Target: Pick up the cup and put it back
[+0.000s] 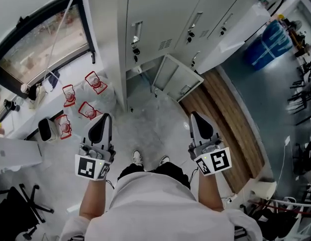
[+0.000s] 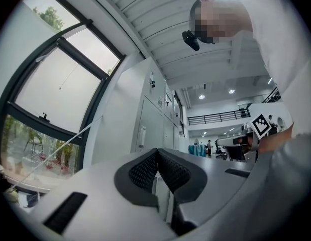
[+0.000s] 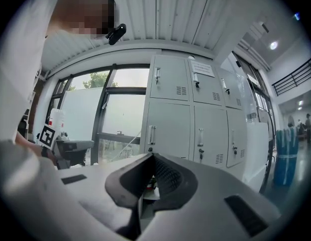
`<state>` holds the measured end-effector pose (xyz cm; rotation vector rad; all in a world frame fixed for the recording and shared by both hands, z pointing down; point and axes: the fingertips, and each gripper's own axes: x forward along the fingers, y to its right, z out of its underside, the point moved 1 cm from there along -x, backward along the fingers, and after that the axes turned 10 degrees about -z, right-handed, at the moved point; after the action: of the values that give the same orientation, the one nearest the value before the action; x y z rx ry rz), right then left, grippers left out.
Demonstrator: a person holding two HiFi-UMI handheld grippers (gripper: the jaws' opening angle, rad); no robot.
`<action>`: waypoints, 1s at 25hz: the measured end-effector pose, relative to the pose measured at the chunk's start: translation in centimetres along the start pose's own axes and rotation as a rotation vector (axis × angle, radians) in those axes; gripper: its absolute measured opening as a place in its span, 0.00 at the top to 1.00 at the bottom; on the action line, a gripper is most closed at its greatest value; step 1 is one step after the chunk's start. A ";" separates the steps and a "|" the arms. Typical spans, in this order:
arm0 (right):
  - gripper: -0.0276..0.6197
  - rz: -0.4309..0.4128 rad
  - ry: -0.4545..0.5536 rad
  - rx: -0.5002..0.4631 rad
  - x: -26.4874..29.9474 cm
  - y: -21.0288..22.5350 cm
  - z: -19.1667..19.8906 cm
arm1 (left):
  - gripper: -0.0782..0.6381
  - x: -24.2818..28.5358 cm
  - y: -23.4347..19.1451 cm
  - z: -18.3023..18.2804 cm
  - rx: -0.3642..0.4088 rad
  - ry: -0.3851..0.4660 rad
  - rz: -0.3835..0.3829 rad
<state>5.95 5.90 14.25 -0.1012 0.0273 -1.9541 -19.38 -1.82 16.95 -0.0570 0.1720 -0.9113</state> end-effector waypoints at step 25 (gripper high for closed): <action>0.93 -0.358 0.062 0.076 2.1 13.0 3.3 | 0.86 10.1 11.7 3.5 0.103 -0.054 -0.171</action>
<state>17.42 -0.83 16.80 0.0061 -0.0258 -2.3131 -3.61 -2.73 17.67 -0.0004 0.0705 -1.0869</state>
